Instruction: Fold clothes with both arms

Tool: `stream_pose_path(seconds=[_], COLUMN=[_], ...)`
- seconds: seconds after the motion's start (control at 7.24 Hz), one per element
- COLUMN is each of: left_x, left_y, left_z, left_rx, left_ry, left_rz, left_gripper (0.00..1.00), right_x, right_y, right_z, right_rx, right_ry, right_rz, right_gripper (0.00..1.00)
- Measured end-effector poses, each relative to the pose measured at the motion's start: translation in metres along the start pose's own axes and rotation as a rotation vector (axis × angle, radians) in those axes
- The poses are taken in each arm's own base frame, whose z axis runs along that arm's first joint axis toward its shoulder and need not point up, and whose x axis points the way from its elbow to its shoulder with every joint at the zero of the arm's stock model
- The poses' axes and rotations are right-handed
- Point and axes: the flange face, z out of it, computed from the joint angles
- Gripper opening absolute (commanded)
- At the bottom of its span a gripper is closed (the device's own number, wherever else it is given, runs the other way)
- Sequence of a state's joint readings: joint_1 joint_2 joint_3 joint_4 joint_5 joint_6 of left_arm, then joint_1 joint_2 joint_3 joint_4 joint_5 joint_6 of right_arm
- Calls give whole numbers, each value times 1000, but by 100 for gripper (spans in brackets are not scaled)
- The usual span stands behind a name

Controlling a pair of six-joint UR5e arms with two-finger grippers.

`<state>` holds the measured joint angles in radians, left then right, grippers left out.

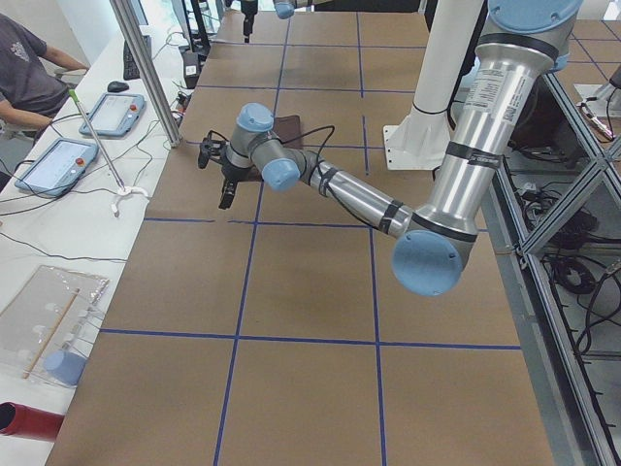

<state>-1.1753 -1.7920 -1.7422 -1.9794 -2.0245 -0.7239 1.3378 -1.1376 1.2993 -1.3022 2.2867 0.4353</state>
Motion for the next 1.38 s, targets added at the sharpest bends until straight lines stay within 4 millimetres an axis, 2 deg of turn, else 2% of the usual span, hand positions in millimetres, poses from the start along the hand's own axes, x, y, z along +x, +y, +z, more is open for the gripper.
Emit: stream_pose_path(seconds=[0.14, 0.28, 0.41, 0.55, 0.69, 0.97, 1.1, 1.38], left_x=[-65, -130, -182, -213, -231, -257, -276, -302], left_y=[11, 23, 38, 51, 63, 81, 97, 122], left_z=[-20, -41, -58, -68, -70, -53, -40, -24], left_rx=[-31, -53, -73, -95, -113, -148, -186, -245], left_ry=[-6, -15, -33, -47, -58, -75, -82, -93], left_rz=[102, 205, 264, 270, 259, 232, 203, 154], left_gripper=[100, 100, 100, 100, 100, 100, 100, 100], right_x=[77, 132, 166, 182, 188, 195, 195, 158], right_y=[29, 64, 101, 137, 170, 211, 220, 219], right_z=[-15, -23, -25, -26, -29, -39, -44, -65], right_rx=[-10, -17, -27, -38, -44, -40, -37, -73], right_ry=[-22, -47, -75, -98, -108, -104, -102, -90], right_rz=[-35, -51, -50, -46, -41, -14, 0, 63], right_gripper=[100, 100, 100, 100, 100, 100, 100, 100])
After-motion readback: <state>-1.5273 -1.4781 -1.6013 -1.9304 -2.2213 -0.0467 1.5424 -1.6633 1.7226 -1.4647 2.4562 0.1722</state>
